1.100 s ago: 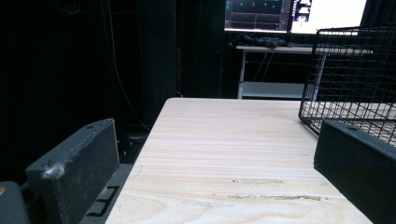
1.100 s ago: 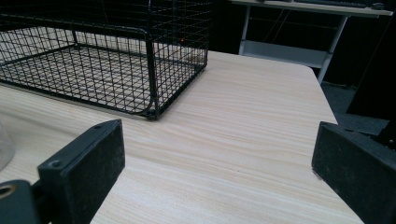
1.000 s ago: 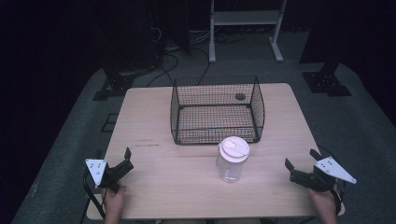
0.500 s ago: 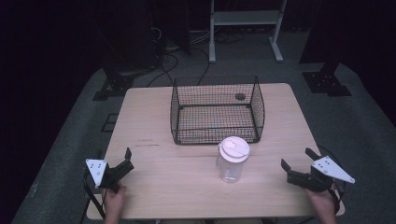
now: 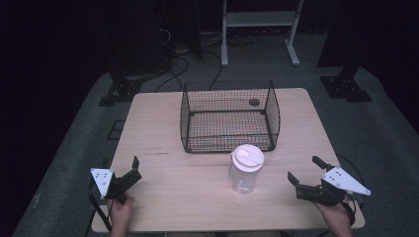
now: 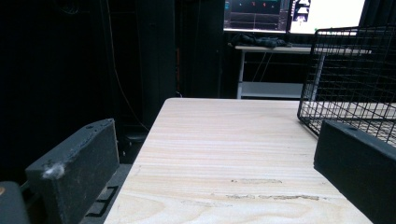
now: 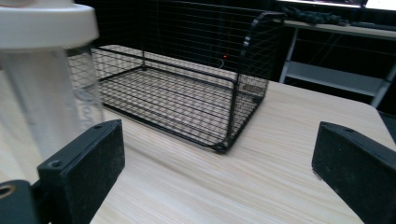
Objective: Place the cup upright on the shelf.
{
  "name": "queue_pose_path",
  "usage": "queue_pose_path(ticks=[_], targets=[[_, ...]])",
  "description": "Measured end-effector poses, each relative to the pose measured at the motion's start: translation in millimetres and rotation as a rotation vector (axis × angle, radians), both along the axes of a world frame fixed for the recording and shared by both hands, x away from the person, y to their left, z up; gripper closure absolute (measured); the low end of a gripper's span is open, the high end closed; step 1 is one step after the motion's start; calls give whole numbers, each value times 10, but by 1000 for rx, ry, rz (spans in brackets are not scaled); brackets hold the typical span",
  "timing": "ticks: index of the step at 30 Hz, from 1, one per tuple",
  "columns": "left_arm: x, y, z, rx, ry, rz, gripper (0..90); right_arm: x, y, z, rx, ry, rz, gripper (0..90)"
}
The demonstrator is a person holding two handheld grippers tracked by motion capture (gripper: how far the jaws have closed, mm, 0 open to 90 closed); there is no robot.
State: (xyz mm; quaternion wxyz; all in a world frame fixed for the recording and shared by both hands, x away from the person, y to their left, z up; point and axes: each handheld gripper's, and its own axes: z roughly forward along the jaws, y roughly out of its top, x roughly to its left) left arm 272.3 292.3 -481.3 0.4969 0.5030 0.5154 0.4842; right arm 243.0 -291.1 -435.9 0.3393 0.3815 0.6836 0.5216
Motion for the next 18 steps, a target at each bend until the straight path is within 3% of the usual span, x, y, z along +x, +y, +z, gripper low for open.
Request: queue_pose_path(ticks=[10,18], targets=[[-3,0,0,0,1,3,0,-100,208,149,-17,-27,78,19],[-5,4,-1,-2,1,2,0,-125,389,174,-30,-36,128,19]])
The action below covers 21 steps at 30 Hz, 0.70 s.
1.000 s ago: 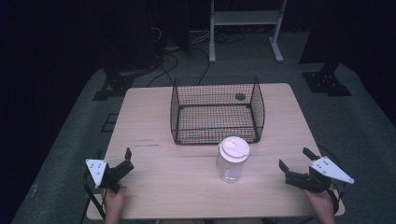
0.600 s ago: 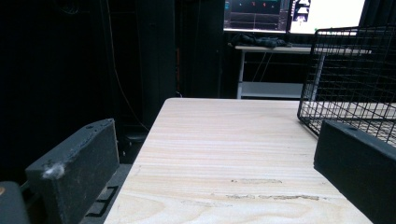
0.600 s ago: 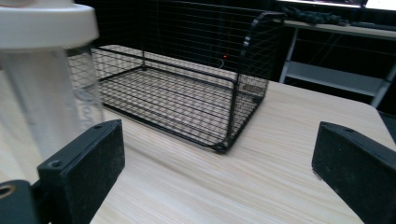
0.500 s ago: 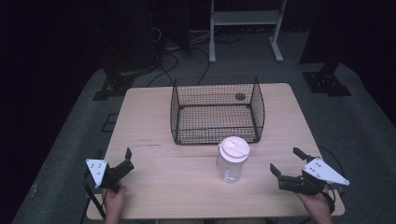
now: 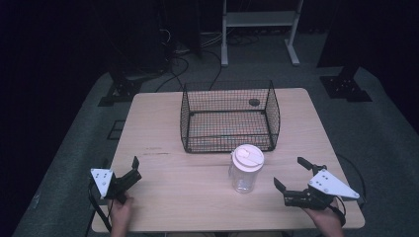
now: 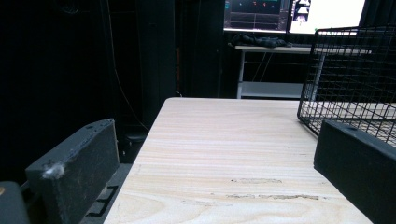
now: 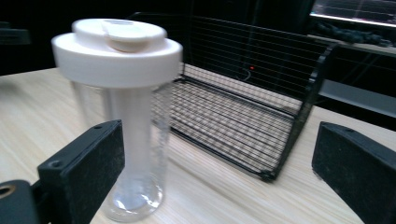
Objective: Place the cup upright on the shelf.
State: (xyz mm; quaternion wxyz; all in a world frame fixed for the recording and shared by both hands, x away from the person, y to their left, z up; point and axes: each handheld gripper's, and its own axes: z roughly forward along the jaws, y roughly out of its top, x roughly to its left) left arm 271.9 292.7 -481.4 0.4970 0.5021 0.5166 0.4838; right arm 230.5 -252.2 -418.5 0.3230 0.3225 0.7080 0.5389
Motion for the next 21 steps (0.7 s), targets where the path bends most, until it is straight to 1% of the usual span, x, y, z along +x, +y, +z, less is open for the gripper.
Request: queue_pose_path(ticks=[2,6,12,18,21], targets=[[0,2,0,-2,0,-1,0,-5,64,12,-6,-3,21,19],[-1,3,0,-4,1,-2,0,-9,159,27,-1,-9,42,5],[0,2,-1,-4,1,-2,0,2,297,15,-2,-5,80,4],[0,2,-1,-4,2,-1,0,36,412,24,1,-2,110,4],[-2,4,-1,-6,0,-2,0,63,473,33,-9,-9,118,4]])
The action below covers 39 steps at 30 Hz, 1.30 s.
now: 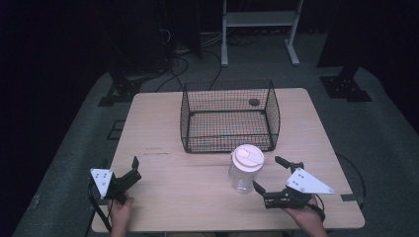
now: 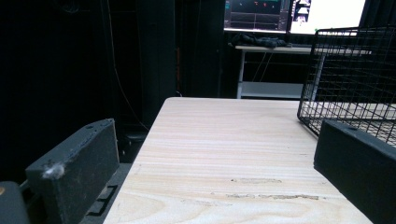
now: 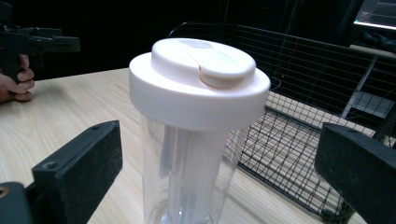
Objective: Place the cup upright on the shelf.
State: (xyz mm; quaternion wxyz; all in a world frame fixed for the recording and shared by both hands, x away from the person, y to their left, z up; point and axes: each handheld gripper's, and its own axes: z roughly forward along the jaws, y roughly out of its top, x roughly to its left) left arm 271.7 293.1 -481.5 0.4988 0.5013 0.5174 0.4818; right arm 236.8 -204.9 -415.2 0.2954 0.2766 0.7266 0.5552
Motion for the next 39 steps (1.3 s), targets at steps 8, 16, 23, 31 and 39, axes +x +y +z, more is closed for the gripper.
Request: queue_pose_path(ticks=[8,16,23,31,39], targets=[[0,-2,1,3,0,-1,0,72,116,21,0,-1,18,4],[-2,-2,3,2,-3,0,0,154,191,9,27,5,16,4],[-6,-5,4,6,-3,4,0,210,262,-2,39,6,16,4],[-7,-9,4,8,-3,1,0,273,348,-17,39,-5,12,4],[-7,-5,4,4,-5,-2,0,335,410,-47,41,-7,5,5]])
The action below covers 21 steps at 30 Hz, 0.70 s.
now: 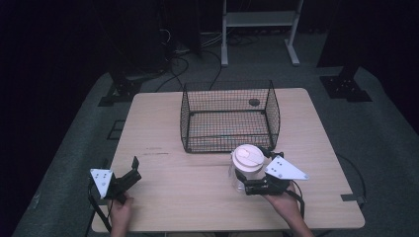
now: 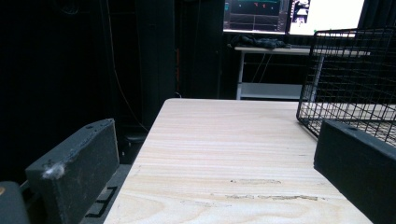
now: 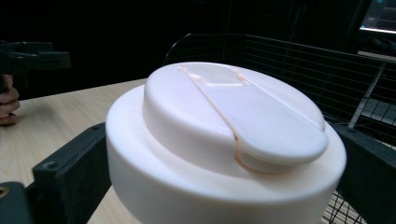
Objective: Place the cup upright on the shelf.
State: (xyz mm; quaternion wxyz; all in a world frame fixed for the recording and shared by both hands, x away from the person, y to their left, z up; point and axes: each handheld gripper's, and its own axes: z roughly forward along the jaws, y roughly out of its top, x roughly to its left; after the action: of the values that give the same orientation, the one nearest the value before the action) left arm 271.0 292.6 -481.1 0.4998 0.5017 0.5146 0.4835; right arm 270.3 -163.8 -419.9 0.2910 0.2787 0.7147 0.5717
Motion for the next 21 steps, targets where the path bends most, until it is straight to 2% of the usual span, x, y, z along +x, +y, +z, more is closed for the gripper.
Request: queue_pose_path(ticks=[8,10,13,21], targets=[[-1,-1,1,0,-1,0,0,10,6,-11,-4,0,-2,6],[-2,-1,1,2,0,-1,0,12,0,-14,-2,2,11,39],[-2,1,1,-1,-1,0,0,7,0,-14,-2,1,14,40],[-2,-2,1,2,0,2,0,-1,-11,11,-21,4,18,44]])
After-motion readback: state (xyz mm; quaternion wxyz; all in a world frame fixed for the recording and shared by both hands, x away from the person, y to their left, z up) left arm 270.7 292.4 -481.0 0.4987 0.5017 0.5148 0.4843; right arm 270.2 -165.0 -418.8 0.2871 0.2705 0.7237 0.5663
